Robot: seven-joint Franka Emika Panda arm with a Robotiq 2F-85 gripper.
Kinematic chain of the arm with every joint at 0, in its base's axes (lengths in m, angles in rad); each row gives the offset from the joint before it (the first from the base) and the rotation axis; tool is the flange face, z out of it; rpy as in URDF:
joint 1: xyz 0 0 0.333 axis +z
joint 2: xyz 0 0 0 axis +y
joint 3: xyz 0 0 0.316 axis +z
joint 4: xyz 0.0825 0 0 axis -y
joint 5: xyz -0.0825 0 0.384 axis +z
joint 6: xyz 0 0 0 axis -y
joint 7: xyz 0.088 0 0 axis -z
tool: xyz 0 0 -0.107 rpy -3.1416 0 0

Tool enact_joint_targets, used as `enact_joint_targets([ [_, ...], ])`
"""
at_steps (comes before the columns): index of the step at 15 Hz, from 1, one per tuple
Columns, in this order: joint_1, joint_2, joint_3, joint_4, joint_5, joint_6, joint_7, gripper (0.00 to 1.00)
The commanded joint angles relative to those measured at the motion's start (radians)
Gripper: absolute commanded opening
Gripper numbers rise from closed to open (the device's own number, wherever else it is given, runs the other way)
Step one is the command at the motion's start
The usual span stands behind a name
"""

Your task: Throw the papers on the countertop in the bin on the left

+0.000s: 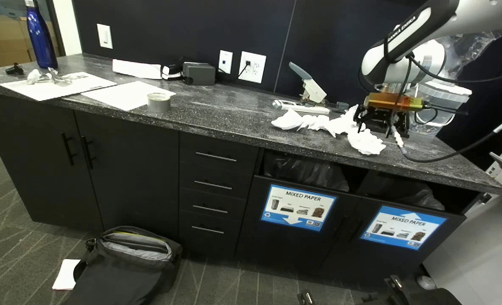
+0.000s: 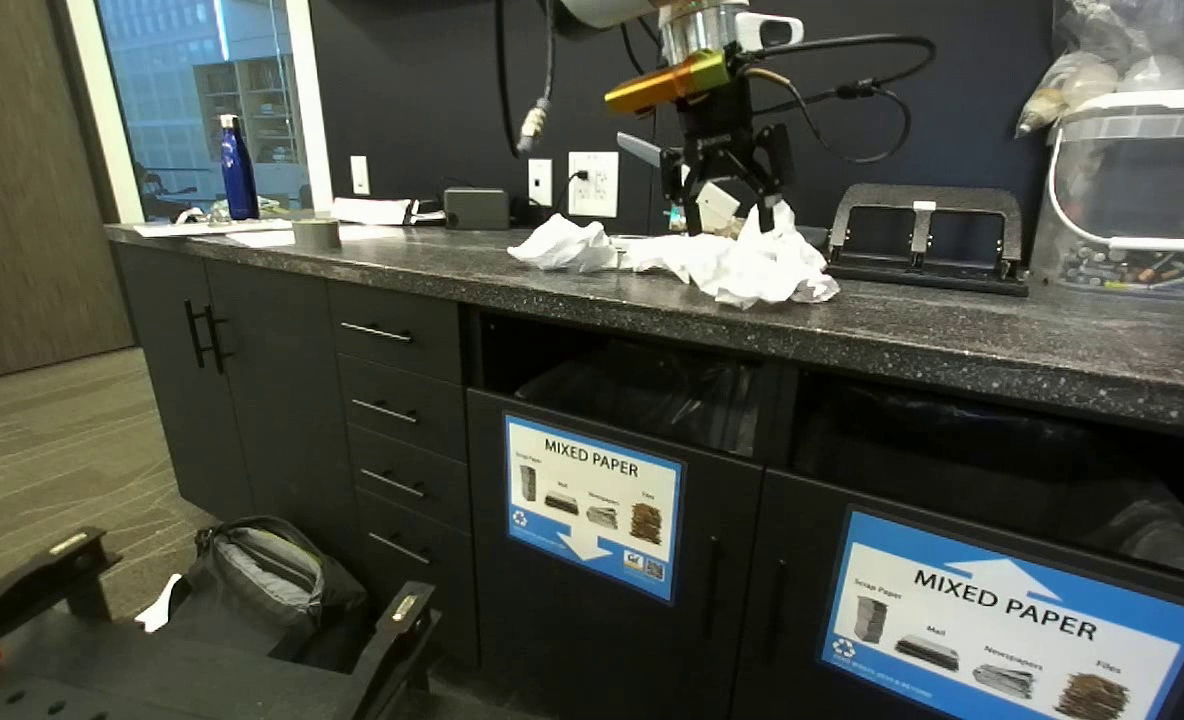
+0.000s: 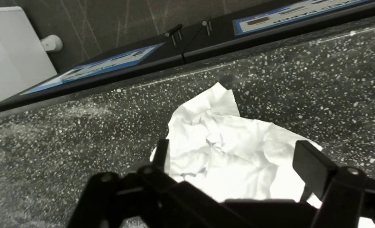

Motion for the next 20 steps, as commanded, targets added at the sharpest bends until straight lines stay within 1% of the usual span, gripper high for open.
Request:
enact_joint_targets([
  [1,-0.134,0.116,0.095,0.127,0.11,0.044,-0.146,1.0],
  [4,-0.187,0.191,0.132,0.207,0.131,0.062,-0.224,1.0],
  [10,-0.202,0.323,0.135,0.351,0.106,0.057,-0.246,1.0],
  [11,-0.201,0.337,0.135,0.364,0.105,0.06,-0.246,0.75],
  [12,-0.197,0.345,0.129,0.377,0.098,0.056,-0.242,0.75],
  [13,-0.195,0.352,0.127,0.388,0.096,0.052,-0.242,0.68],
  [14,-0.19,0.355,0.122,0.39,0.089,0.053,-0.237,0.58],
  [16,-0.182,0.354,0.114,0.394,0.078,0.052,-0.228,0.44],
  [19,-0.159,0.337,0.09,0.368,0.044,0.035,-0.198,0.21],
  [20,-0.148,0.323,0.079,0.343,0.024,0.013,-0.197,0.17],
])
